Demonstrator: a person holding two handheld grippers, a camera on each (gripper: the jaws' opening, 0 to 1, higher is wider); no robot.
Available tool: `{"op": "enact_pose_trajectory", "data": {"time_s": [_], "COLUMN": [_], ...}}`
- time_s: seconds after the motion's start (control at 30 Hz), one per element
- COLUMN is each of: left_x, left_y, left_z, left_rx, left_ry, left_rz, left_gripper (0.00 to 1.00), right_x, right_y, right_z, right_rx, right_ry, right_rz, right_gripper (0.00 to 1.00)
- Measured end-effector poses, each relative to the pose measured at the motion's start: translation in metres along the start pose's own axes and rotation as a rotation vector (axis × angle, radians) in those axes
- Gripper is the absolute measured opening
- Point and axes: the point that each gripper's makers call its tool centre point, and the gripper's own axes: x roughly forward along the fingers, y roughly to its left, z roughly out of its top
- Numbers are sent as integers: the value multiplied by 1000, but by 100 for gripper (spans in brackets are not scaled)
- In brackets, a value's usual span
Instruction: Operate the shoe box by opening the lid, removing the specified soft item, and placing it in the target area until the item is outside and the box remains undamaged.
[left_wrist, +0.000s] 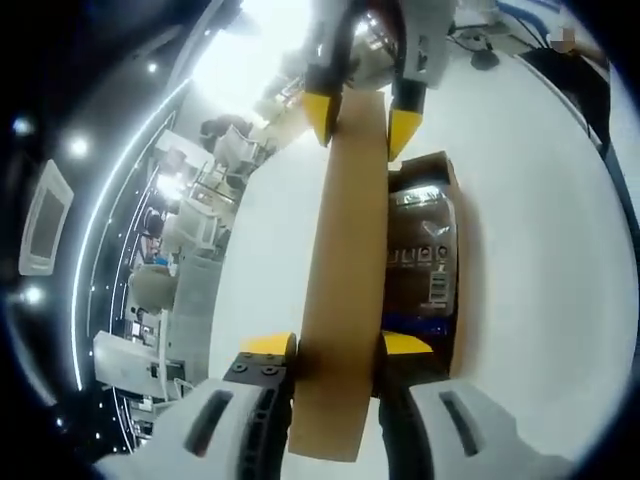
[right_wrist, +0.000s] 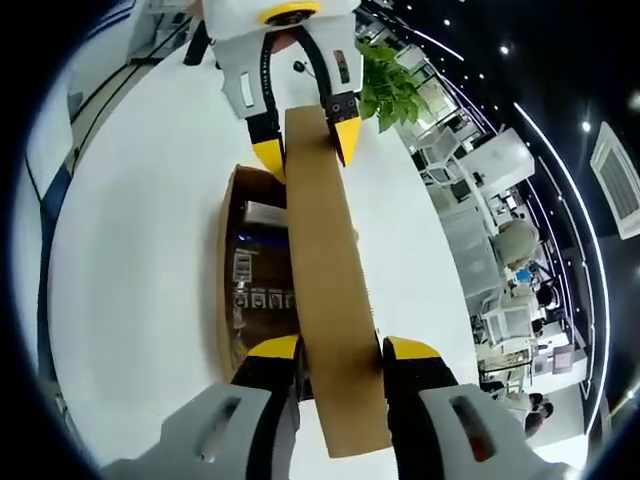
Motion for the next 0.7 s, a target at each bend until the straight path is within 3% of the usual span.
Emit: {"op": "enact_pose_trajectory", "data": {"time_s": [0.7], "left_x": [2], "left_y": [8], "left_z": [2], "left_rx": [-13], "left_ry": [-13], "left_rz": [-62], "left_gripper": [32], "right_x": [1], "right_y": [-8], "right_z": [1], "right_rx": [1], "right_ry": [8], "right_rz": [5], "right_gripper": [30]}}
